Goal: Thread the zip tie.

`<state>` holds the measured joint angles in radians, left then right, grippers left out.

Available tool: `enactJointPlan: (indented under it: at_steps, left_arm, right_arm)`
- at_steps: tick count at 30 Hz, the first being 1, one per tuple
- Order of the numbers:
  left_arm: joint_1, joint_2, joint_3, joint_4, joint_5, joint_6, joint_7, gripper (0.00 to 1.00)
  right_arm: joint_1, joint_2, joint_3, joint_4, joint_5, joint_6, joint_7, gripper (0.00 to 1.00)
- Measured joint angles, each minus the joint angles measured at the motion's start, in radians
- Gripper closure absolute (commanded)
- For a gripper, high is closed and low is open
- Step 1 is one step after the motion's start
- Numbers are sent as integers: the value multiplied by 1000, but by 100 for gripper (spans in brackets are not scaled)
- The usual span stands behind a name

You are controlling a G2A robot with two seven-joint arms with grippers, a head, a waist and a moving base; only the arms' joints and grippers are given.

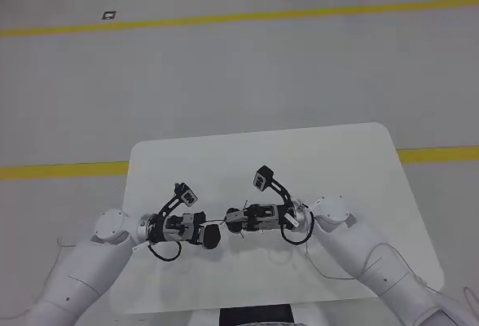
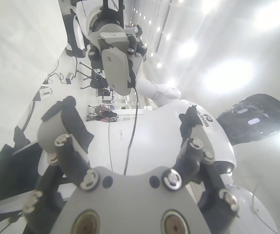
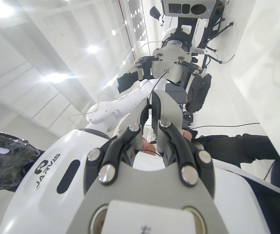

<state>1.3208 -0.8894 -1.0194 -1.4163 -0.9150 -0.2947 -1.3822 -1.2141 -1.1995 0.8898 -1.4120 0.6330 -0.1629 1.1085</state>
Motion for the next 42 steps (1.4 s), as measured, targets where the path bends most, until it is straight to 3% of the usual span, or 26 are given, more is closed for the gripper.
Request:
enactJointPlan:
  at_steps: [13,14,18,21,29,36,42]
  left_arm:
    - [-4,-3,7,-7,5,15,-8,0]
    - [-5,-3,9,-7,7,17,-8,2]
    - [-10,-2,15,-5,16,23,-8,33]
    - [-12,-2,14,0,18,25,-8,51]
    - [-11,-2,2,14,20,22,9,61]
    - [-11,-3,6,17,48,42,49,62]
    - [-18,-8,16,22,56,50,57,74]
  right_arm:
    - [6,-6,-16,2,-16,19,-11,100]
    - [8,-7,-19,4,-16,19,-12,100]
    - [17,-10,-25,14,-18,24,-12,100]
    - [18,-11,-24,18,-21,25,-12,100]
    - [15,-5,-9,17,-42,32,3,100]
    - [13,-1,-8,10,-69,51,21,100]
    - [19,-2,-20,19,-82,78,16,100]
